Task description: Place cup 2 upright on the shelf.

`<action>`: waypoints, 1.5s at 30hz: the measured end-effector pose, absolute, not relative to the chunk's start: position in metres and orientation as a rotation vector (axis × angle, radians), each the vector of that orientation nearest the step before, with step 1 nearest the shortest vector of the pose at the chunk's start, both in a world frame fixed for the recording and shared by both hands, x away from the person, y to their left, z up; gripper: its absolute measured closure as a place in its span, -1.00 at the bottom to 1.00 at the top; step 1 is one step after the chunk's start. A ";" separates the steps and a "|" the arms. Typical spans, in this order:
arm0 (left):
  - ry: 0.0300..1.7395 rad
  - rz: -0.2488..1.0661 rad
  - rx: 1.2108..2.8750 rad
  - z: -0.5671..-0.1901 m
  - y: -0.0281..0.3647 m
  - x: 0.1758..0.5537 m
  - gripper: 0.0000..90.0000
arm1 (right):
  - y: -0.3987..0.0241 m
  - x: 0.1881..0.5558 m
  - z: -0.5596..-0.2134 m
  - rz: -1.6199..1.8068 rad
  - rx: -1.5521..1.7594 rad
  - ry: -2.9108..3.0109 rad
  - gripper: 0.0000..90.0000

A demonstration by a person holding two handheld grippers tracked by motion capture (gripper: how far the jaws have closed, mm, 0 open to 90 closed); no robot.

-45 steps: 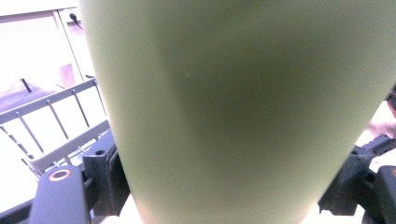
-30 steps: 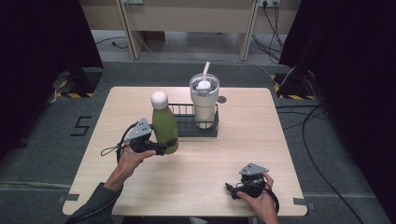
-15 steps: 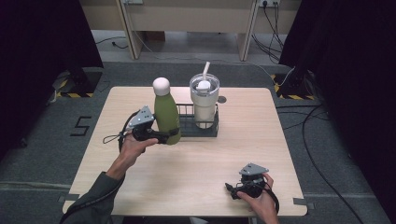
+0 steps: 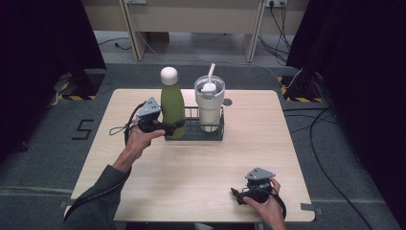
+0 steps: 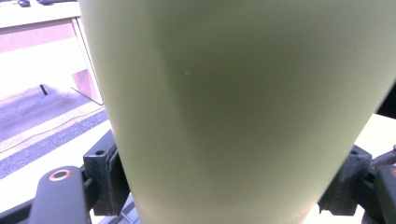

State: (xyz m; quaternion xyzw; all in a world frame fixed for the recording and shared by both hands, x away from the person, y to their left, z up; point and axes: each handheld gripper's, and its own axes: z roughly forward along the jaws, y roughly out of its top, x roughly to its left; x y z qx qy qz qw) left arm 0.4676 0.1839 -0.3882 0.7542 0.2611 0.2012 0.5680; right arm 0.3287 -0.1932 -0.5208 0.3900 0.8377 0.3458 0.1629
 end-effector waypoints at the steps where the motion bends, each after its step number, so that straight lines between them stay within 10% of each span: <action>1: 0.618 0.471 1.768 -0.388 0.184 0.470 -0.54 | -0.193 0.329 -0.521 0.986 1.113 2.389 -0.89; 45: 0.749 0.520 1.741 -0.394 0.177 0.535 -0.55 | -0.193 0.329 -0.521 0.985 1.109 2.390 -0.90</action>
